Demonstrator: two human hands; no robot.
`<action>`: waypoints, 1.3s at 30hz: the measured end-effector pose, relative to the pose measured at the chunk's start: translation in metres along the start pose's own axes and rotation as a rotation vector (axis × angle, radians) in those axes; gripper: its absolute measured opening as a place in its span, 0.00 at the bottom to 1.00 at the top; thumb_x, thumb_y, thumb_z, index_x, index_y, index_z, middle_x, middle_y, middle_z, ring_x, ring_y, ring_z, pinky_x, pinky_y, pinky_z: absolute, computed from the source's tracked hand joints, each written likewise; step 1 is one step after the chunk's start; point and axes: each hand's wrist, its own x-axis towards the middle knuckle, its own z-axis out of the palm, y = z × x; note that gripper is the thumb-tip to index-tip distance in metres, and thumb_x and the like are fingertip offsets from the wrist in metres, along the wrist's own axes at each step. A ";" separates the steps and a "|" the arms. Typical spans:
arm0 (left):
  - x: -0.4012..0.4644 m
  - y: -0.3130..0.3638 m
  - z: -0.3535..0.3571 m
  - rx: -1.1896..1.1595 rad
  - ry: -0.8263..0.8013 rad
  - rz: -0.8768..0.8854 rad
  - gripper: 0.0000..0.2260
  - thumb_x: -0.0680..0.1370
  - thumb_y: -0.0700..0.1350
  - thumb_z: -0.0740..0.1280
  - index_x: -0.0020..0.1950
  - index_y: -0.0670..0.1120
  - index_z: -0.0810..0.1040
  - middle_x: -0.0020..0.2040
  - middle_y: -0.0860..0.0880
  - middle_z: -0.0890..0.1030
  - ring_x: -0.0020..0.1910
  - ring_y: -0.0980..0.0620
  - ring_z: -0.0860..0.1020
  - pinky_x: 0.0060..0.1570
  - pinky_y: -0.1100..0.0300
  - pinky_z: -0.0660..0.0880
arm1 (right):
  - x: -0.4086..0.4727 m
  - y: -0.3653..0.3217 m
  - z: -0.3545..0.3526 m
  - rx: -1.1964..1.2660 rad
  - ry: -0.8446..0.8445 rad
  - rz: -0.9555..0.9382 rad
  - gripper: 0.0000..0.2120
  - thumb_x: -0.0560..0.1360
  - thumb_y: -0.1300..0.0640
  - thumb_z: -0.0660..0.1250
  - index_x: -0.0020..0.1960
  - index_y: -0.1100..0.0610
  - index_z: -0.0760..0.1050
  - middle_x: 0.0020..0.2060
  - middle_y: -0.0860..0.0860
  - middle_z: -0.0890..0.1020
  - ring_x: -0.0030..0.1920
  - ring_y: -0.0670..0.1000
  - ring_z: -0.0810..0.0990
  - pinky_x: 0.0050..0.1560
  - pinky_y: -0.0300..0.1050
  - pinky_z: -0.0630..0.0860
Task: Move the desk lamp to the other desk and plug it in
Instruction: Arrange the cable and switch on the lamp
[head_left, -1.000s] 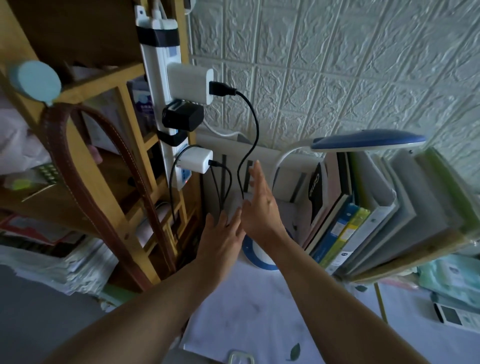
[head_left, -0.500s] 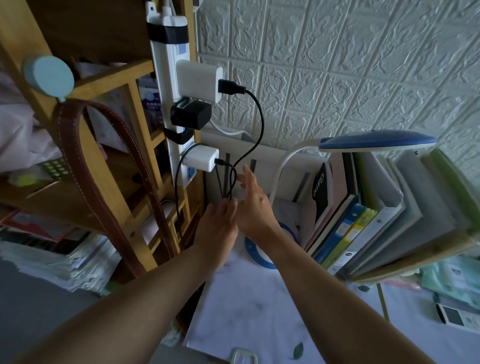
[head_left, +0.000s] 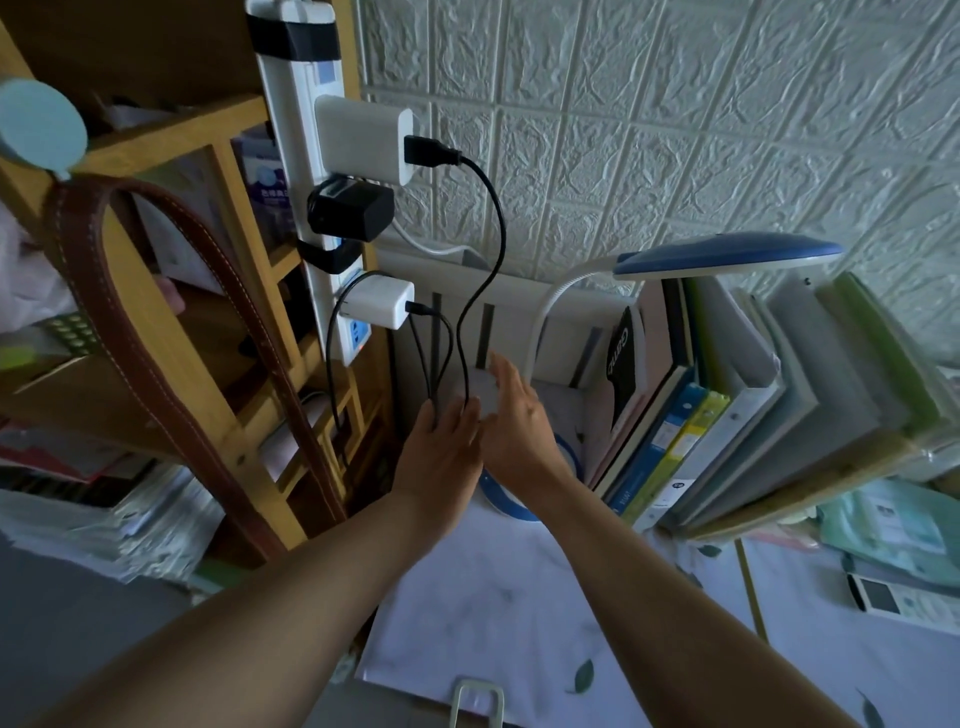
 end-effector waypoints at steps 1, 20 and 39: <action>-0.001 0.002 0.000 0.015 0.005 0.016 0.27 0.79 0.46 0.59 0.76 0.44 0.53 0.77 0.41 0.55 0.76 0.41 0.51 0.73 0.44 0.50 | -0.001 0.004 -0.002 -0.004 0.013 0.013 0.32 0.73 0.69 0.55 0.75 0.53 0.53 0.73 0.54 0.63 0.73 0.54 0.60 0.70 0.49 0.62; 0.011 0.051 0.047 -0.081 -0.146 0.011 0.34 0.78 0.46 0.60 0.77 0.41 0.43 0.78 0.39 0.49 0.77 0.40 0.47 0.74 0.46 0.49 | -0.016 0.120 0.001 -0.318 -0.034 0.161 0.41 0.67 0.66 0.71 0.74 0.56 0.53 0.72 0.55 0.61 0.70 0.58 0.61 0.70 0.46 0.61; 0.033 0.063 0.091 -0.208 -0.349 -0.020 0.40 0.76 0.53 0.65 0.77 0.53 0.38 0.77 0.35 0.47 0.74 0.39 0.57 0.70 0.48 0.57 | 0.024 0.151 0.025 -0.465 -0.294 0.356 0.52 0.68 0.51 0.74 0.76 0.50 0.39 0.75 0.61 0.42 0.75 0.63 0.50 0.71 0.51 0.62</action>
